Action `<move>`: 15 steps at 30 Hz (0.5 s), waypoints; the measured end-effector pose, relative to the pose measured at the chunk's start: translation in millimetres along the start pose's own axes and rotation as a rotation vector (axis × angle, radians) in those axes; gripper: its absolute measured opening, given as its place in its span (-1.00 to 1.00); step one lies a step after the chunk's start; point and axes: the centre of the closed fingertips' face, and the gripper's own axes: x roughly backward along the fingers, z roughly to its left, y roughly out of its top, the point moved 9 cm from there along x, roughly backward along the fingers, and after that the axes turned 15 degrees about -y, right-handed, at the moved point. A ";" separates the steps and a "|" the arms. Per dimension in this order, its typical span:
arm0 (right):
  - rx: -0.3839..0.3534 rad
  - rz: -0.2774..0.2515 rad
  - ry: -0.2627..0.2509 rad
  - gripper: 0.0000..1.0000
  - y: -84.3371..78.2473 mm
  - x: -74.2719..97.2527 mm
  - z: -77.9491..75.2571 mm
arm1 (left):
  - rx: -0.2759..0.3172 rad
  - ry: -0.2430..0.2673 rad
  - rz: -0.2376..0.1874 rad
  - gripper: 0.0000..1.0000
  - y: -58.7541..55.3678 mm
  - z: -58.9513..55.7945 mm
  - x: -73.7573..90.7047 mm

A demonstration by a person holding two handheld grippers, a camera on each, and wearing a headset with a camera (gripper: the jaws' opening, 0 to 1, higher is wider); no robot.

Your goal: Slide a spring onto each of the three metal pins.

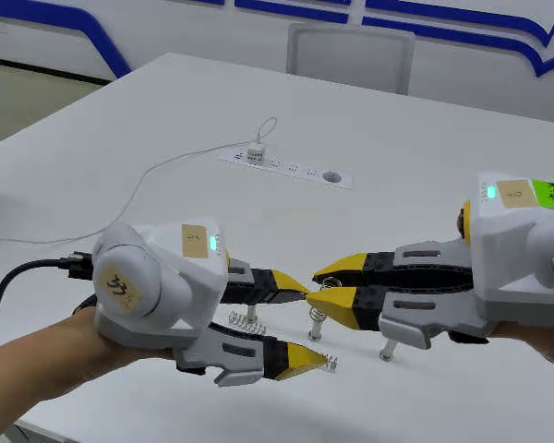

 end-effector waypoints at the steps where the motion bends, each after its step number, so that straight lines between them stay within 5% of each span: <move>1: 0.001 0.002 -0.005 -0.78 -0.5 0.4 -1.6 | 0.003 0.007 0.004 -0.10 -1.8 0.0 1.2; 15: -0.037 0.026 -0.106 -0.78 -12.0 6.8 -21.1 | 0.080 0.046 -0.017 0.12 -13.6 -1.5 14.9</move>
